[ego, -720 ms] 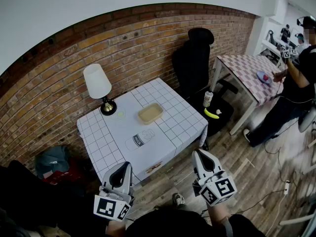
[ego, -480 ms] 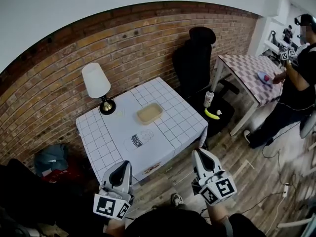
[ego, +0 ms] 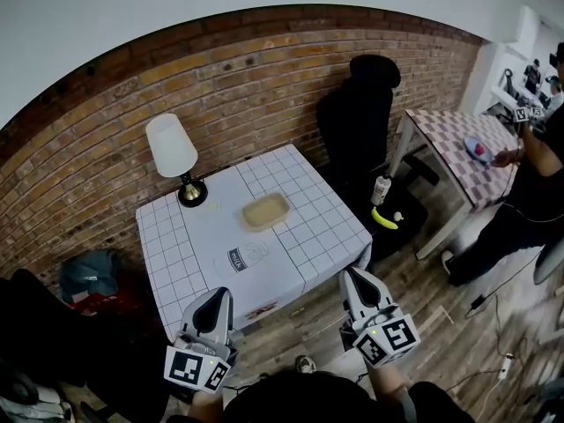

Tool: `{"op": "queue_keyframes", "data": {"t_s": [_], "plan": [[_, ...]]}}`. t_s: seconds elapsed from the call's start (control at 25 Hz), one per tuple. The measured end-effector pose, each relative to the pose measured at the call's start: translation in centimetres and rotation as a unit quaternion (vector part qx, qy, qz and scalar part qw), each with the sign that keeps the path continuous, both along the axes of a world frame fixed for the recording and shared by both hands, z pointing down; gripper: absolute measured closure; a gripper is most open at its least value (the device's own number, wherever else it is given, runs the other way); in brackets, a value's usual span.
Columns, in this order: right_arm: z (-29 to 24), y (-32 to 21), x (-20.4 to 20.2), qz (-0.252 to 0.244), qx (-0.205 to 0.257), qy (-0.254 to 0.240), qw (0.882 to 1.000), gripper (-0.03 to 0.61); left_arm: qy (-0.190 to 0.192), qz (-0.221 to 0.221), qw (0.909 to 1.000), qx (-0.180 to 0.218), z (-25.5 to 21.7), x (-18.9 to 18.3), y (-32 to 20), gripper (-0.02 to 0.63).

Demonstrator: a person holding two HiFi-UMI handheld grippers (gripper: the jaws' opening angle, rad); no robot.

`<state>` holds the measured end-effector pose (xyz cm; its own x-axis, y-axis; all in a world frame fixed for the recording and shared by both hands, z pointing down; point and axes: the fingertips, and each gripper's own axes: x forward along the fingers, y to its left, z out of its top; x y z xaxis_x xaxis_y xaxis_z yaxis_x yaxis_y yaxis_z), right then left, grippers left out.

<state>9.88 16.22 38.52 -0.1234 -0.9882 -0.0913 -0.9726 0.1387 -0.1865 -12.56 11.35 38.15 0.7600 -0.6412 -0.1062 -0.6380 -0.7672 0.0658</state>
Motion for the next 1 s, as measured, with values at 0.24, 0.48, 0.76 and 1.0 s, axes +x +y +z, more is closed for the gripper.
{"op": "queue_keyframes", "data": {"t_s": [0.24,0.48,0.76,1.0], "plan": [[1.0,-1.7,2.6,-0.027,-0.010,0.001,1.000,0.572,-0.001,-0.032,0.9994,-0.015,1.3,2.1,-0.3,0.603],[1.4,-3.7,3.5,-0.040,-0.015,-0.002,0.999,0.572,-0.006,-0.046,0.9987,-0.023,1.8,2.9,-1.4,0.603],[1.3,-7.4,3.8,-0.031,-0.016,-0.007,0.999,0.572,-0.003,-0.032,0.9991,-0.027,2.0,3.5,-5.4,0.603],[0.5,-11.4,3.6,-0.009,-0.010,-0.004,1.000,0.572,-0.001,-0.006,0.9997,-0.023,1.6,3.7,-10.3,0.603]]}}
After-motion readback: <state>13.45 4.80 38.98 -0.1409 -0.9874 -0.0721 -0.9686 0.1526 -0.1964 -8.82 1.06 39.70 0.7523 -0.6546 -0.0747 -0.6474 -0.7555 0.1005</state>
